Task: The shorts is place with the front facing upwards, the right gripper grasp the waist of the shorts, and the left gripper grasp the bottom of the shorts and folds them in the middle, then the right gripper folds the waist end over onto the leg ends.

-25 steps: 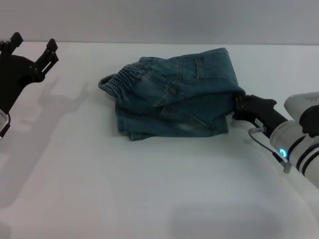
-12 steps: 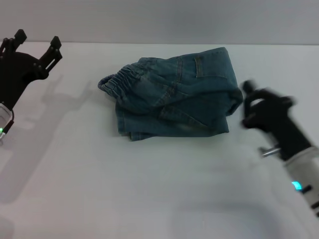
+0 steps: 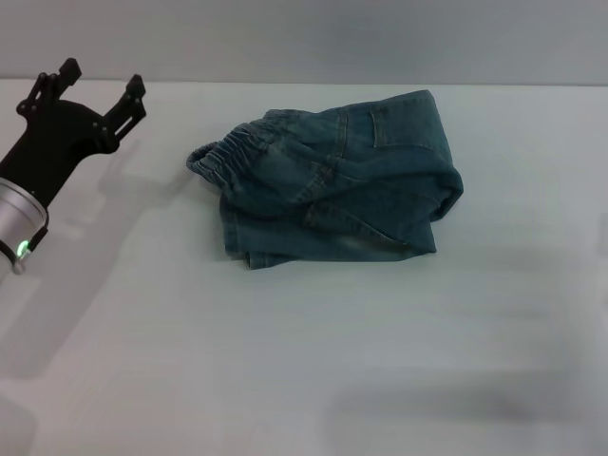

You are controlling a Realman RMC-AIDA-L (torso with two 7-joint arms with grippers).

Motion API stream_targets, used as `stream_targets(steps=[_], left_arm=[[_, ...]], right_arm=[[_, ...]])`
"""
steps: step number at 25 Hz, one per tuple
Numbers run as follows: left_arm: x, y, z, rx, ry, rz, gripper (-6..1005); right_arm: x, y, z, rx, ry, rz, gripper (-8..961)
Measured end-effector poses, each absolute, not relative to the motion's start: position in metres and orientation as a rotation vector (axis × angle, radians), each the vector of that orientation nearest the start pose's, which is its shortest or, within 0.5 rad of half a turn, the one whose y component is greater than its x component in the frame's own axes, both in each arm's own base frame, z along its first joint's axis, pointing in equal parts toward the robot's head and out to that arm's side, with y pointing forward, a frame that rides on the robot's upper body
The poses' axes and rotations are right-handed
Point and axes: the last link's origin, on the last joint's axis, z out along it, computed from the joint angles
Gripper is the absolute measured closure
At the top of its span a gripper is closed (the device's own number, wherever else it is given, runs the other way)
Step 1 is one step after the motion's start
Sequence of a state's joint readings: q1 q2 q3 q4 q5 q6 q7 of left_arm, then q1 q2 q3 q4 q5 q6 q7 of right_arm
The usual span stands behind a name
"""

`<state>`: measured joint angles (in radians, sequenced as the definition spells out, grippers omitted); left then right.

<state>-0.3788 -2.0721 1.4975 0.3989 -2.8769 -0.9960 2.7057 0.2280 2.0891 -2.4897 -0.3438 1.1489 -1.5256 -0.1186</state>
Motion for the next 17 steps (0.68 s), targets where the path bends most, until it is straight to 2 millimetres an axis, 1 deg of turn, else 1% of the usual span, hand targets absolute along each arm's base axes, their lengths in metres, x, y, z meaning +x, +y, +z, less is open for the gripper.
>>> stream_targets(steps=[3,6,11,15,17], left_arm=[[-0.302,0.353,-0.002,-1.794,-0.425,-0.729,134],[-0.303,0.349,0.001,-1.778,-0.39,-0.735,134],[-0.307,0.34,0.014,-1.702,-0.321,-0.775,133],[-0.304,0.336,0.017,-1.686,-0.228,-0.758,133],[-0.307,0.336,0.017,-1.681,-0.232,-0.742,133]], right_arm=[[0.32,0.261,0.002,-1.317,0.348,0.763,766],[0.32,0.261,0.0,-1.324,0.355,0.765,674],[0.318,0.26,0.0,-1.323,0.351,0.775,443],[0.317,0.26,-0.003,-1.339,0.354,0.777,398],[0.317,0.259,-0.004,-1.347,0.355,0.778,376]])
